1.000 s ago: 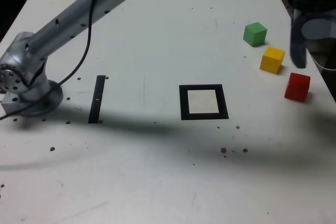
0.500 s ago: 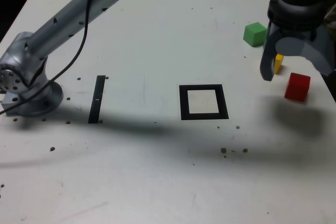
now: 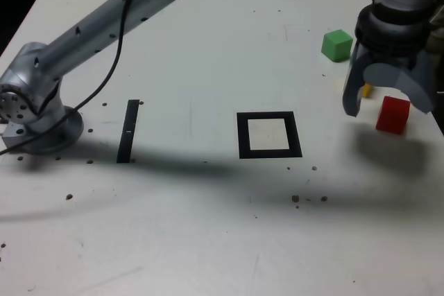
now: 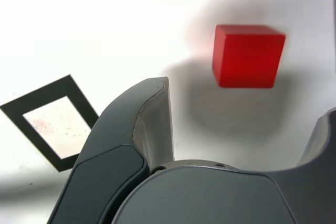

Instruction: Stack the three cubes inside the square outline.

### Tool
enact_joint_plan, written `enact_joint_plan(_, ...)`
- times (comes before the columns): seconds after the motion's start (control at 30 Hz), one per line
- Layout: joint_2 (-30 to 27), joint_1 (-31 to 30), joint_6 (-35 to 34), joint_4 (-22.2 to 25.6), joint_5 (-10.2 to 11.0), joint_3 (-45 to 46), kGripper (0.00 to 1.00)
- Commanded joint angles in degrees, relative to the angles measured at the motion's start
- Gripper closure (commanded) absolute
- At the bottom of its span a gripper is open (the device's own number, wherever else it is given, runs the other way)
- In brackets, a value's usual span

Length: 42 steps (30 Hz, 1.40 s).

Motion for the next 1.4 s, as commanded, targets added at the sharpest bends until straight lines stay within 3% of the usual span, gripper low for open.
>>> enact_joint_plan(0.0, 1.4, 0.36, 0.33, 0.68, -0.08, -1.1, 0.08)
enact_joint_plan(0.47, 5.1, 1.7, 2.38, 0.68, 0.25, -4.75, 0.16)
enact_joint_plan(1.07, 5.98, 1.07, 4.36, 0.18, 0.73, -5.24, 0.37)
enact_joint_plan(1.37, 6.22, 0.92, 4.32, -0.05, -0.62, -5.3, 0.42)
